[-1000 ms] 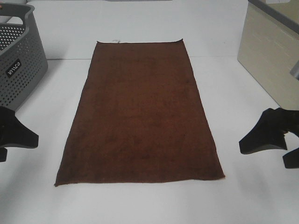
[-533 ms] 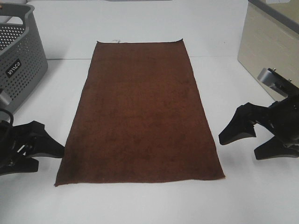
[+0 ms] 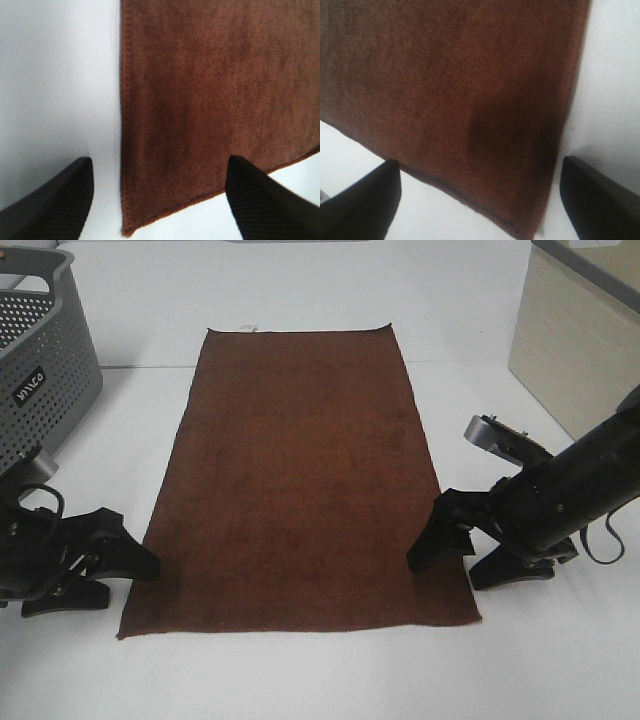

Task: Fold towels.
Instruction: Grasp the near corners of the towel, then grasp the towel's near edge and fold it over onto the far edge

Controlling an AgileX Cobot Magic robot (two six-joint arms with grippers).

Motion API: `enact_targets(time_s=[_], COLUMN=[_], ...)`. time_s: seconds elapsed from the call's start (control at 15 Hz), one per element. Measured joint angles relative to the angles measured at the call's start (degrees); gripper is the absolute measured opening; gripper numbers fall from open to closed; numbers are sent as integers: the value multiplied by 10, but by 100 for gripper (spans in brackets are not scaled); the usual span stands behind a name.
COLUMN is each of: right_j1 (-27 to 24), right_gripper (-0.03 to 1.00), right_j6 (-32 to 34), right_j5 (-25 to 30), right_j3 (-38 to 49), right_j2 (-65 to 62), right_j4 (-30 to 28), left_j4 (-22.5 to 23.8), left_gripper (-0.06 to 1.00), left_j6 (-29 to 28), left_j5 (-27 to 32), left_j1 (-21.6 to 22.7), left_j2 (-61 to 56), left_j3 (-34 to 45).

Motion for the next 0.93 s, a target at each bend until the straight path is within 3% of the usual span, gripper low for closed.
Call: enact_targets(time_s=[0.2, 0.33, 0.47, 0.67, 0.87, 0.93], right_j1=[29, 46, 49, 49, 49, 49], right_gripper=[74, 57, 36, 1, 0, 0], right_j6=[-1, 0, 13, 48, 66, 81], right_j5=[-14, -28, -42, -53, -53, -53], right_j3=[-13, -23, -24, -24, -24, -23], right_j2=[23, 35, 40, 45, 37, 25], right_j4=[56, 66, 65, 53, 45, 33], left_j4=[-6, -11, -10, -6, 5, 29], left_gripper=[70, 62, 45, 5, 0, 0], left_j6=[4, 2, 2, 2, -1, -23], left_j5=[18, 23, 23, 9, 6, 6], left_j1=[-26, -36, -43, -45, -45, -45], left_j2=[25, 40, 54, 65, 61, 46], left_j3=[-24, -37, -48, -51, -51, -50])
